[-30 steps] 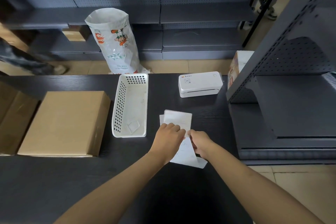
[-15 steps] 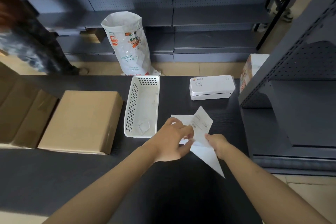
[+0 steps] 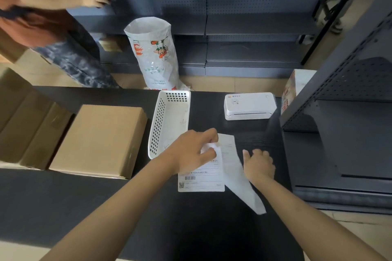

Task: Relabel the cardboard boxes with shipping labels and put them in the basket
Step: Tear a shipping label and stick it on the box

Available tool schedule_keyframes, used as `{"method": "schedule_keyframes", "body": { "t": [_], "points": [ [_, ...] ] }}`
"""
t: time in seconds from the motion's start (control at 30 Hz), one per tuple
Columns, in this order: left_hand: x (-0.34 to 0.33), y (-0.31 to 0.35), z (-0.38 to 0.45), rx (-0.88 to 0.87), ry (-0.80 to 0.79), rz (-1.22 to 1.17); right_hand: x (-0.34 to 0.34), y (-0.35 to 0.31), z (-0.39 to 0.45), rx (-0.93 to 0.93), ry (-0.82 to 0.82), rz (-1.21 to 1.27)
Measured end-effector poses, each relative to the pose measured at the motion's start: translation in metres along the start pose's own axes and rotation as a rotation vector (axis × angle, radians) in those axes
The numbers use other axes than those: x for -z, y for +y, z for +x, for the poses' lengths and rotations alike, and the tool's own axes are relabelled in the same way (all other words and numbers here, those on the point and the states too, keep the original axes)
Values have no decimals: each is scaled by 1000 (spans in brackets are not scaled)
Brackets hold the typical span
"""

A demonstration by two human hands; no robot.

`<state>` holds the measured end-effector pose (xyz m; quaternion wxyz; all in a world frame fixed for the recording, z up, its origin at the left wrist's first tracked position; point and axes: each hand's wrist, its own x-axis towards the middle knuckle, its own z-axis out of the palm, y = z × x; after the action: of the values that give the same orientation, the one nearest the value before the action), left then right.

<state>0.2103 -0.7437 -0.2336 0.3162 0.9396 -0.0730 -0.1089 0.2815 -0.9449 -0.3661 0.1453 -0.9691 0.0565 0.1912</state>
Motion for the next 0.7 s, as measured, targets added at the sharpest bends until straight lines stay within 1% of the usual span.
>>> {"method": "schedule_keyframes", "body": {
  "t": [0.03, 0.07, 0.1, 0.13, 0.2, 0.27, 0.33, 0.47, 0.57, 0.7],
  "points": [
    [-1, -3, 1, 22, -25, 23, 3, -3, -4, 97, 113, 51],
    [-2, -7, 1, 38, -37, 41, 8, -8, -9, 214, 191, 137],
    [-2, -9, 0, 51, -40, 61, 14, -13, -16, 329, 203, 253],
    [-2, -11, -2, 65, -39, 82, 22, -19, -23, 419, 138, 398],
    [-1, -14, -5, 93, -33, 113, 37, -36, -42, 558, -105, 643],
    [3, -17, -8, 115, -23, 109, 43, -51, -59, 666, -241, 701],
    [7, -20, -12, 131, -12, 100, 41, -61, -68, 691, -317, 713],
    [17, -34, -26, 155, -10, 124, 31, -77, -74, 644, -370, 751],
    [30, -54, -34, 204, 3, 149, 25, -96, -79, 640, -336, 672],
    [54, -95, -49, 246, 19, 110, 9, -134, -88, 609, -276, 571]
  ]
}}
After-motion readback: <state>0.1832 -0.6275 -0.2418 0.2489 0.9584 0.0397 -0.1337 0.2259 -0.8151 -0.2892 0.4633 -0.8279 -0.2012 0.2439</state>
